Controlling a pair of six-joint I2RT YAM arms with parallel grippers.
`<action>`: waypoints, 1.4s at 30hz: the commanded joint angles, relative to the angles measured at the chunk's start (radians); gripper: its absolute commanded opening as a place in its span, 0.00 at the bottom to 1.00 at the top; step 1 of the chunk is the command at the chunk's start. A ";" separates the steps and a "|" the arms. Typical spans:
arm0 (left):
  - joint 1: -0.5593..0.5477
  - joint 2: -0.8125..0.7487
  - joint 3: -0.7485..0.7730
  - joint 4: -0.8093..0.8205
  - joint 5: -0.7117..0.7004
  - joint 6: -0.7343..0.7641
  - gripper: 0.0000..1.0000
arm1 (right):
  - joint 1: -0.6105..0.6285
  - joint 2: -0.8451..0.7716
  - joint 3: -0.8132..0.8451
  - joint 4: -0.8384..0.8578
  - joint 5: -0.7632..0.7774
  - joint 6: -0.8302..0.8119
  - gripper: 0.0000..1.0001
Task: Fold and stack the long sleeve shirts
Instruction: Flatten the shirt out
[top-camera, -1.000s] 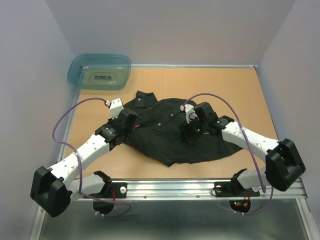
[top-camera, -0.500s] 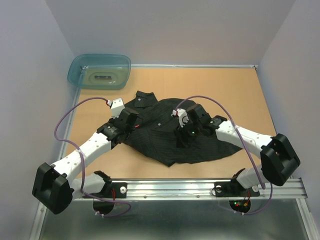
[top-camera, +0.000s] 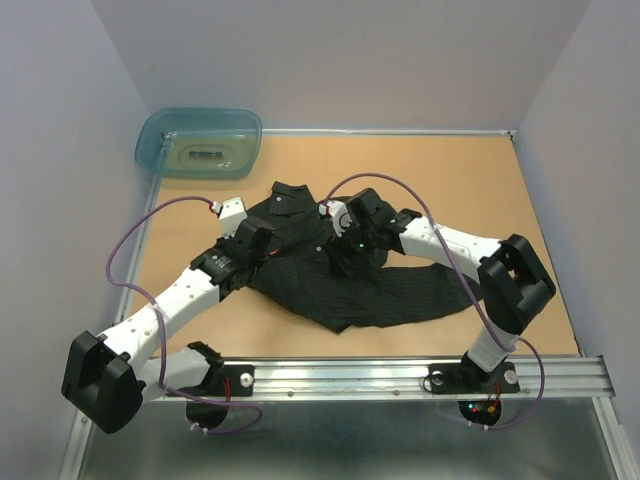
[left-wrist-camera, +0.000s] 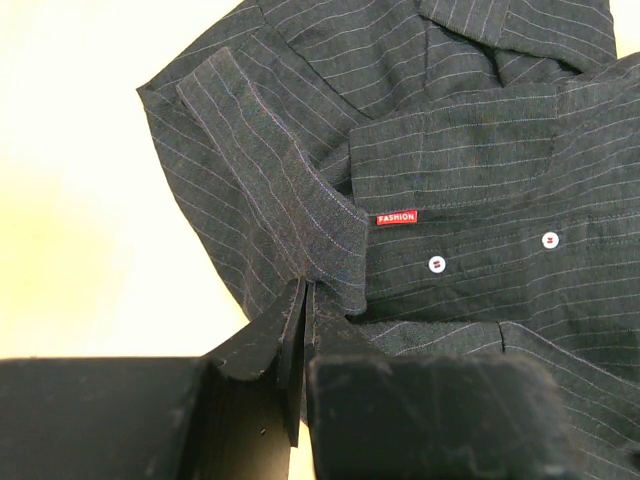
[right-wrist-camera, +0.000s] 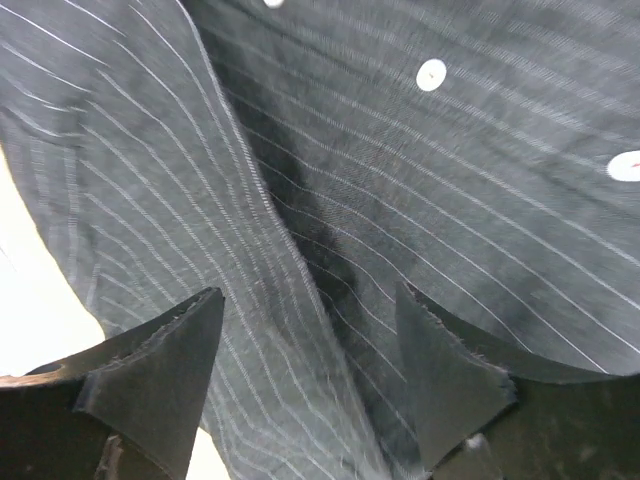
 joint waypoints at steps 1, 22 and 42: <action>0.005 -0.022 -0.008 0.006 -0.025 -0.002 0.12 | 0.010 0.033 0.028 0.007 -0.045 -0.021 0.73; 0.066 -0.153 0.752 0.017 -0.512 0.364 0.01 | 0.156 -0.194 0.447 -0.117 -0.105 0.068 0.00; 0.034 0.267 1.428 0.368 -0.149 0.928 0.01 | 0.241 -0.293 0.474 0.014 0.197 0.298 0.01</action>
